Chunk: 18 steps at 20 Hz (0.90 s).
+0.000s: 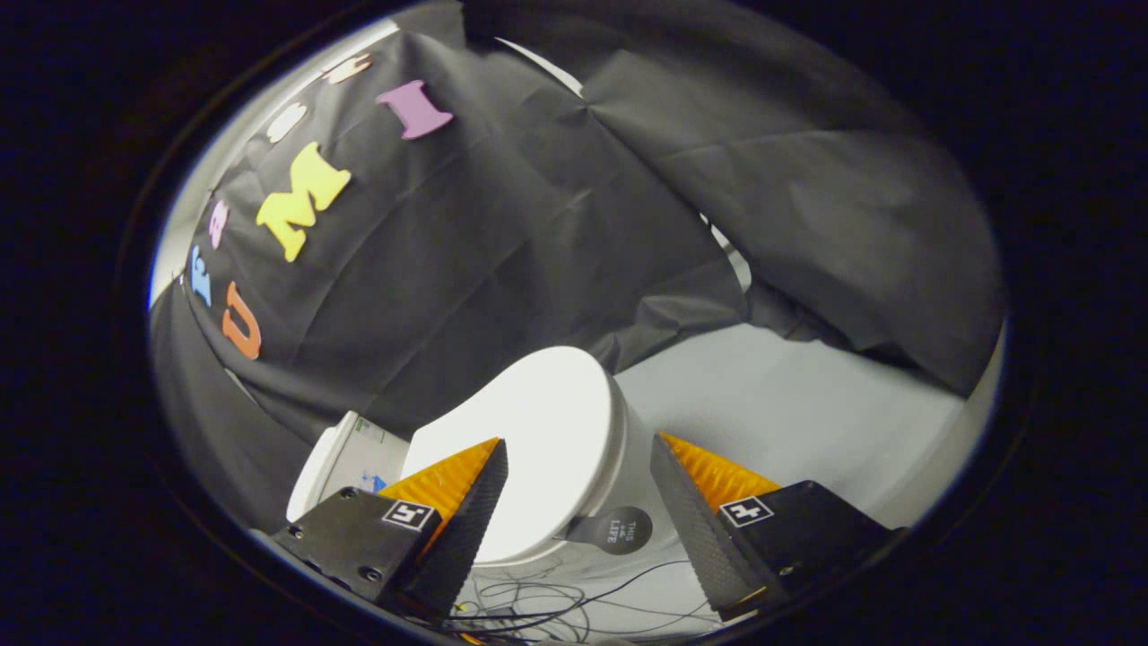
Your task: Open the toilet lid.
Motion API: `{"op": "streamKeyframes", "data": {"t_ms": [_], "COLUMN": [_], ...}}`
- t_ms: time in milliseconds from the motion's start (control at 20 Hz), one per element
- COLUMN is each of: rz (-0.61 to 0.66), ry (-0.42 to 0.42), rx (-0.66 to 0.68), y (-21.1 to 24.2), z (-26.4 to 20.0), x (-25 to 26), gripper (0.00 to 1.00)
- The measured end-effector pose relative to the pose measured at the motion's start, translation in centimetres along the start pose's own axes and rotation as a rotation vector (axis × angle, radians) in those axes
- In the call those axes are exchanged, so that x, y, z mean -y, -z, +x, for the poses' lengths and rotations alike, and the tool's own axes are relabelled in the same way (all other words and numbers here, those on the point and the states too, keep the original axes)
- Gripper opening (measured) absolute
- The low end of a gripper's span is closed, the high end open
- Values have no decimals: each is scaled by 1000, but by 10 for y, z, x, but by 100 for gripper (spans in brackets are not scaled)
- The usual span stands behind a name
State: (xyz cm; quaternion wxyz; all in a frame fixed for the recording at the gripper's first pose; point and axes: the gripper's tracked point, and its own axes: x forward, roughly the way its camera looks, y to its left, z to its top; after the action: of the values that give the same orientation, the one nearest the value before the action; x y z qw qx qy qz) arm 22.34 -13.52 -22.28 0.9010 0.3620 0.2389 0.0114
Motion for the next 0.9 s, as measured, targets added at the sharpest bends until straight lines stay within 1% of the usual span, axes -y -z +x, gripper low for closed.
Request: {"op": "streamKeyframes", "data": {"t_ms": [150,300,400,450,600,700,800,900], "rz": [78,187,260,278,333,370,374,387], "ry": [0,-17,-47,-57,-92,-129,-135,-117], "rx": [-68,-118,-137,-150,-191,-202,-210,-206], "y": [21,34,40,45,54,55,60,64], "z": [6,11,12,12,14,14,14,19], "x": [17,30,32,33,31,26,27,32], "gripper": [98,97,92,87,78,72,64,48]}}
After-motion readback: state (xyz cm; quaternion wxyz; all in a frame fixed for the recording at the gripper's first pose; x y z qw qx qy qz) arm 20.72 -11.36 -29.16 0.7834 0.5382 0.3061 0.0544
